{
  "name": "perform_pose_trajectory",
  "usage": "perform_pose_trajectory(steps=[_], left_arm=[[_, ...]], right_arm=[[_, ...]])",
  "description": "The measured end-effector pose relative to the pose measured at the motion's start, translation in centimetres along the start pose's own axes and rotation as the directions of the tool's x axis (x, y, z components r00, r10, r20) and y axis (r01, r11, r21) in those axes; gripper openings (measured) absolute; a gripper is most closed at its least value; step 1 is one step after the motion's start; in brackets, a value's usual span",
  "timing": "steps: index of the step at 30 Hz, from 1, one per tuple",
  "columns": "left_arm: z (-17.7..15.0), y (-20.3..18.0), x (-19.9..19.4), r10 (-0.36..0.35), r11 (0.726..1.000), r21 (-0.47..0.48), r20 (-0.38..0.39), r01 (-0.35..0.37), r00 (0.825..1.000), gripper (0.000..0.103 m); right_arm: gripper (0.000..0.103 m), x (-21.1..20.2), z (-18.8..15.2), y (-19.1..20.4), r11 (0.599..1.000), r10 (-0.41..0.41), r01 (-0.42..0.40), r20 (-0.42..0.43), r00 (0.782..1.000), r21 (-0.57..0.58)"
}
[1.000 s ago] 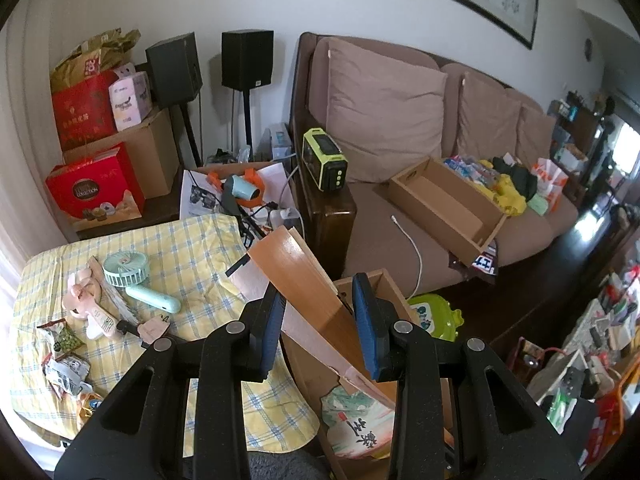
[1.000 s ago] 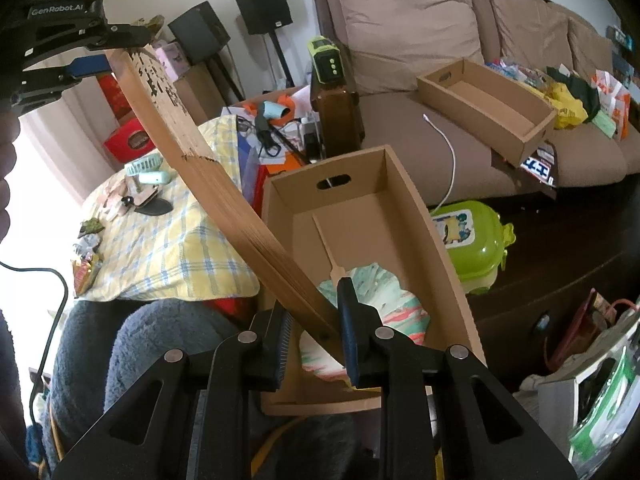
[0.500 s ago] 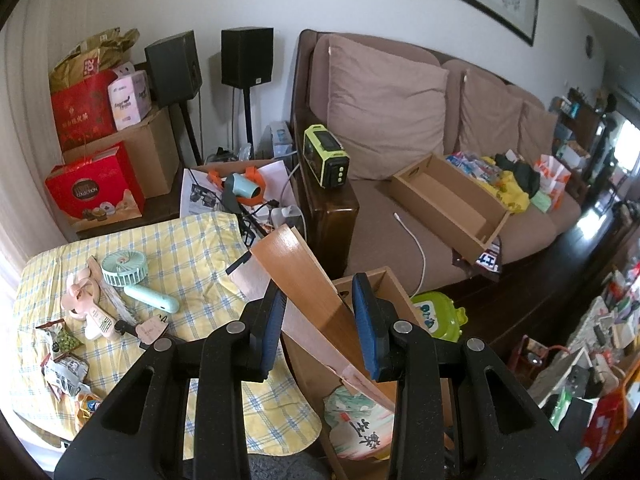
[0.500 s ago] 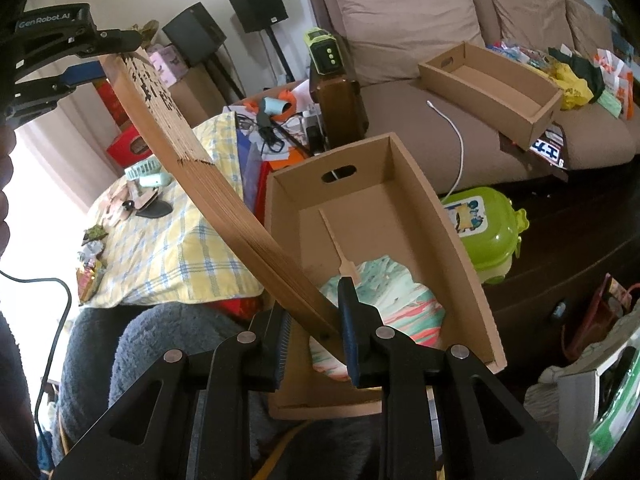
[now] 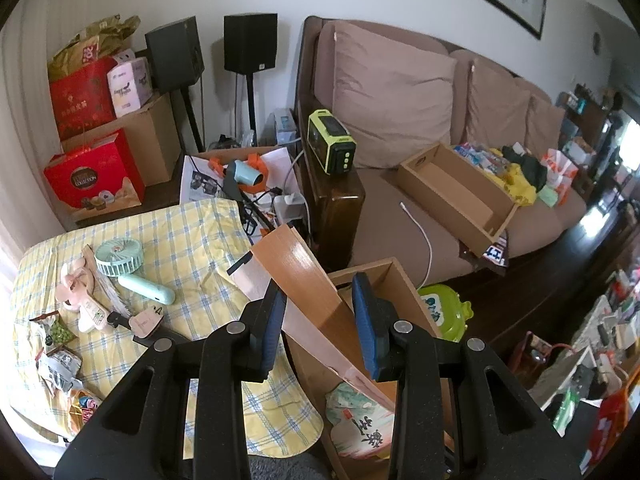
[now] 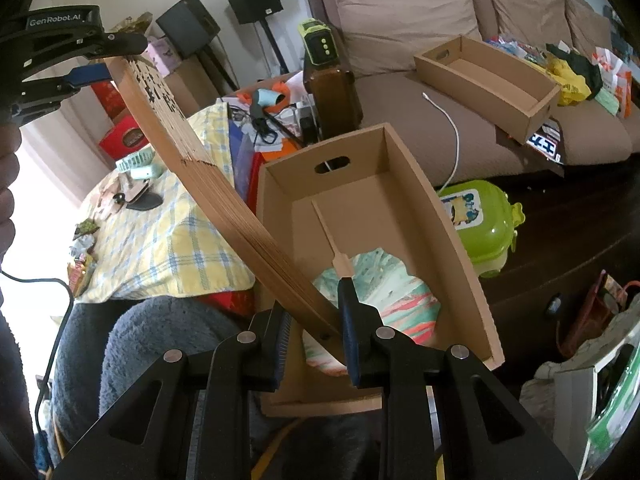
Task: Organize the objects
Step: 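Lower the board into the cardboard box with both tools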
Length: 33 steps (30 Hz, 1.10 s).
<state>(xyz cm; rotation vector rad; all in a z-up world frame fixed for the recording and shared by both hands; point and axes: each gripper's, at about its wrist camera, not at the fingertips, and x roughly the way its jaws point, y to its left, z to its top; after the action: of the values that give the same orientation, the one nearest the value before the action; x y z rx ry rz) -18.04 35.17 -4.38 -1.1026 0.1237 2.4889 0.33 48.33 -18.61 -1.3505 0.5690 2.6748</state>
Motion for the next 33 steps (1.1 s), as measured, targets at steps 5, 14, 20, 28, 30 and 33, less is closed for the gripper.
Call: perform_pose_trajectory(steps=[5,14,20,28,30,33], left_arm=[[-0.2,-0.2,0.9,0.004,1.0,0.001,-0.014,-0.004,1.0,0.032],[-0.6,-0.5,2.5,0.009,1.0,0.002,-0.045,-0.009,0.999,0.032],[-0.8,-0.7,3.5,0.016,1.0,0.004,-0.061,-0.016,0.998,0.032],[-1.3,-1.0,4.7,0.027,1.0,0.007,-0.084,-0.026,0.996,0.032],[-1.4,-1.1,5.0,0.029,1.0,0.008,-0.089,-0.029,0.996,0.032],[-1.6,-1.3,5.4,0.032,0.999,0.009,-0.095,-0.031,0.995,0.032]], right_arm=[[0.022,0.4,-0.1,-0.2,1.0,-0.003,0.003,-0.012,1.0,0.011],[0.022,1.2,-0.4,-0.8,0.999,-0.014,0.015,-0.035,0.999,0.028],[0.022,1.7,-0.5,-1.1,0.999,-0.018,0.02,-0.047,0.999,0.039],[0.022,2.5,-0.8,-1.6,0.998,-0.022,0.025,-0.067,0.998,0.055],[0.022,2.7,-0.9,-1.7,0.998,-0.02,0.024,-0.072,0.997,0.061],[0.022,2.9,-1.0,-1.8,0.998,-0.021,0.026,-0.079,0.997,0.066]])
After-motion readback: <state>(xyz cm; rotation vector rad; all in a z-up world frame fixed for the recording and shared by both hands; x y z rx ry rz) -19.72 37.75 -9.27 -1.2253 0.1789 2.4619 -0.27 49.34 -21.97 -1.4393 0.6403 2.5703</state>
